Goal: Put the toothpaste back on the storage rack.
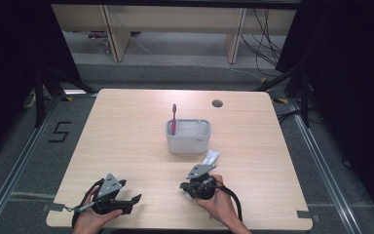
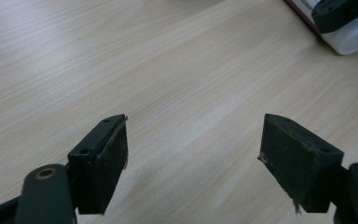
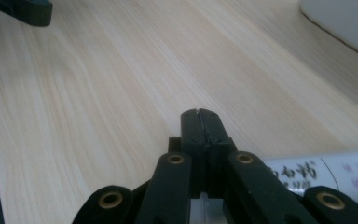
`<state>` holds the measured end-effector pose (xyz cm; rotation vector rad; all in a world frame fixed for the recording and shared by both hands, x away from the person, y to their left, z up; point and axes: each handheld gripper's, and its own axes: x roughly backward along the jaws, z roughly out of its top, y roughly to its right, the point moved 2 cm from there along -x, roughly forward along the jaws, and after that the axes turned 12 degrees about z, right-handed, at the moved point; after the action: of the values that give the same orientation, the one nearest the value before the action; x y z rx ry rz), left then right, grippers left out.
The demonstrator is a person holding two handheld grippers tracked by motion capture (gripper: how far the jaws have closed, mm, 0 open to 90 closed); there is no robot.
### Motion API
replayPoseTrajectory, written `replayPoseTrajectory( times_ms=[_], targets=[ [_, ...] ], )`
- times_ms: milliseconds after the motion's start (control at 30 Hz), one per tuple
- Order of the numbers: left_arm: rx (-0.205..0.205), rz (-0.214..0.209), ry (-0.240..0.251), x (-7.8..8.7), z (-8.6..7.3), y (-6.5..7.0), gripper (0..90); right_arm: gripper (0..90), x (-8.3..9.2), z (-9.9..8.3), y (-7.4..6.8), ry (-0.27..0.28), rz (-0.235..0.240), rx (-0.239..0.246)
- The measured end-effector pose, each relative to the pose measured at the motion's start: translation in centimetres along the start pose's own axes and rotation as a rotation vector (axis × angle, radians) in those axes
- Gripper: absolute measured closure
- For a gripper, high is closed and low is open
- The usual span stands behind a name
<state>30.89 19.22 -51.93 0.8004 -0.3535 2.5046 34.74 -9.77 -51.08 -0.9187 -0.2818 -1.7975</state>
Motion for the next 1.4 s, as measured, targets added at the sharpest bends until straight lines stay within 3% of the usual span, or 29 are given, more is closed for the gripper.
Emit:
replayPoseTrajectory(
  times_ms=[133,167,233,333,367,433,467,533,567,867,900,1000,1100,1133,1200,1267,1367,1400],
  targets=[
    [0.0,-0.001,-0.004,0.0,0.0,0.1,23.0,89.9,1.2,-1.1,-0.1,0.027,0.003,-0.033],
    [0.021,0.0,0.007,-0.1,0.0,0.2,23.0,89.7,1.5,-1.3,-0.1,0.027,0.003,-0.031],
    [-0.001,0.004,-0.005,-0.1,0.0,0.1,23.0,89.1,2.0,-1.8,-0.2,0.029,0.015,-0.037],
    [-0.003,0.0,-0.007,-0.1,-0.1,0.1,23.0,88.8,2.3,-2.0,-0.2,0.036,0.008,-0.041],
    [0.026,0.002,0.009,-0.2,0.0,0.3,23.0,88.8,2.4,-2.1,-0.3,0.034,0.015,-0.051],
    [-0.003,-0.003,-0.008,-0.1,-0.1,0.1,23.0,88.8,2.6,-2.3,-0.2,0.033,0.028,-0.055],
    [-0.005,-0.005,-0.011,0.0,-0.1,0.1,23.0,88.7,2.7,-2.5,-0.4,0.056,0.011,-0.073],
    [0.001,0.0,-0.003,-0.1,-0.1,0.1,23.1,88.8,3.1,-2.7,-0.3,0.035,0.025,-0.065],
    [-0.002,-0.002,-0.007,-0.1,-0.1,0.1,23.1,88.7,3.4,-3.0,-0.4,0.038,0.019,-0.081],
    [0.002,-0.007,-0.008,-0.1,-0.1,0.2,23.1,88.5,5.5,-4.3,0.0,0.049,-0.017,-0.085],
    [-0.004,-0.006,-0.007,-0.1,-0.1,0.1,23.1,88.5,5.6,-4.4,0.1,0.075,-0.025,-0.078],
    [-0.01,-0.01,-0.013,-0.2,-0.2,0.3,23.1,88.7,6.6,-5.0,0.2,0.049,-0.04,-0.092],
    [-0.011,-0.001,-0.012,-0.2,-0.1,0.3,23.2,89.4,6.8,-5.5,0.3,0.069,-0.056,-0.088],
    [-0.001,-0.008,-0.012,-0.3,-0.1,0.4,23.2,89.5,7.1,-5.6,0.1,0.041,-0.068,-0.116],
    [0.0,-0.009,-0.017,-0.2,-0.2,0.4,23.2,89.6,7.0,-5.7,0.3,0.03,-0.069,-0.081],
    [-0.014,-0.007,-0.016,-0.2,-0.1,0.2,23.1,89.6,7.1,-5.8,0.1,0.012,-0.082,-0.117],
    [-0.001,-0.008,-0.013,-0.2,-0.2,0.4,23.2,89.4,7.2,-6.4,0.7,-0.014,-0.105,-0.071],
    [0.0,-0.008,-0.013,-0.2,-0.2,0.4,23.2,89.4,7.2,-6.6,0.9,0.011,-0.11,-0.076]
  ],
)
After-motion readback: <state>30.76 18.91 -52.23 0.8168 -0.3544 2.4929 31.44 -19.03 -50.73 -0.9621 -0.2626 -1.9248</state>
